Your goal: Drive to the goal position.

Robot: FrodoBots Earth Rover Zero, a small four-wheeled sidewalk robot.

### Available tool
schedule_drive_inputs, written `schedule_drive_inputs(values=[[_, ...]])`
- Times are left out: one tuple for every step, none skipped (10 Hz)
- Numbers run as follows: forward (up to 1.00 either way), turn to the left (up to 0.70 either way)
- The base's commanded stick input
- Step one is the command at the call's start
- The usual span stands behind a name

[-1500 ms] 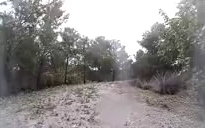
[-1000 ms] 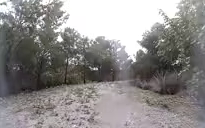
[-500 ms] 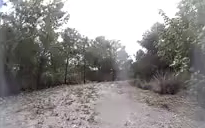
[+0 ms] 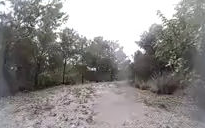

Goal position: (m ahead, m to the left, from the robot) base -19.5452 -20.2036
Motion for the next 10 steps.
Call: schedule_drive_inputs(values=[[0.00, -0.45], [0.00, -0.45], [0.00, -0.45], [0.00, -0.45], [0.00, -0.45], [0.00, -0.45], [0.00, -0.45], [0.00, -0.45], [0.00, -0.45], [0.00, -0.45]])
